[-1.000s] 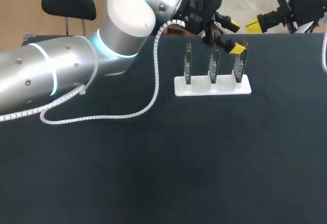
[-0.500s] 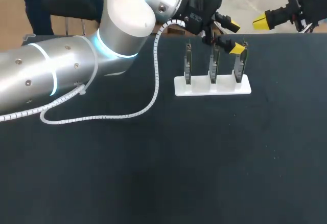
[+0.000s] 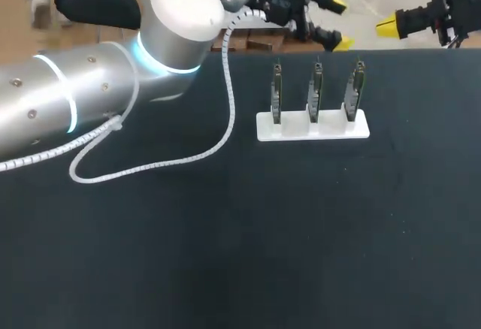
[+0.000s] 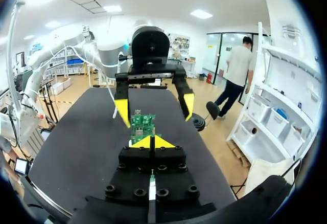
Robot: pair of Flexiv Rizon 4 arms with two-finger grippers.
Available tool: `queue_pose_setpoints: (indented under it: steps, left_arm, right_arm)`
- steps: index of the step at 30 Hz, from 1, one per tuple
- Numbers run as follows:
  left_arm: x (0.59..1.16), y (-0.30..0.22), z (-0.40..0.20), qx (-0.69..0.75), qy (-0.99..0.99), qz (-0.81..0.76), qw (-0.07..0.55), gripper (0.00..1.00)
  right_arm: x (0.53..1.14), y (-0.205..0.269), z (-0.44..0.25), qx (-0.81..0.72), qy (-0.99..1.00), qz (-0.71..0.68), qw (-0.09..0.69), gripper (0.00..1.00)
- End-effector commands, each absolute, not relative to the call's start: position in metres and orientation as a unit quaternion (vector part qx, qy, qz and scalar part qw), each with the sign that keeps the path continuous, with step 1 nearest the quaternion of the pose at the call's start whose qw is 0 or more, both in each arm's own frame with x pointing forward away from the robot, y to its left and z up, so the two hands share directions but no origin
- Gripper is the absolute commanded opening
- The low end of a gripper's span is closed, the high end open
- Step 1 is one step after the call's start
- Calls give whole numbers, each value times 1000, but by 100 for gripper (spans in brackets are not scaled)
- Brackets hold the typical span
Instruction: Pick up the optical module with the left hand, and insert it into the network port with the right hand.
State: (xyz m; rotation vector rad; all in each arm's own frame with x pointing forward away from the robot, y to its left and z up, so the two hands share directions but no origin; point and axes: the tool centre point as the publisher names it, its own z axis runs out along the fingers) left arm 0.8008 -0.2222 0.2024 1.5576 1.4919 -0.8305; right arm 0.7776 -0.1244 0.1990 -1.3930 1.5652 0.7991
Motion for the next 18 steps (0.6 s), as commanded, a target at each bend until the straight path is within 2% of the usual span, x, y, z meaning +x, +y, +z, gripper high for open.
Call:
queue_pose_setpoints:
  steps: [1, 5, 6, 7, 18]
  left_arm:
    - [790, -204, 222, 607, 591, -304, 435, 100]
    - [794, -196, 241, 616, 576, -287, 456, 100]
    - [794, -196, 241, 616, 576, -287, 456, 100]
    - [794, -196, 241, 616, 576, -287, 456, 100]
    - [794, -196, 241, 616, 576, -287, 456, 100]
  right_arm:
    - [779, -125, 207, -555, 625, 317, 448, 0]
    - [786, -124, 215, -535, 636, 302, 467, 0]
    - [786, -124, 215, -535, 636, 302, 467, 69]
    - [786, -124, 215, -535, 636, 302, 467, 100]
    - [786, -124, 215, -535, 636, 302, 467, 100]
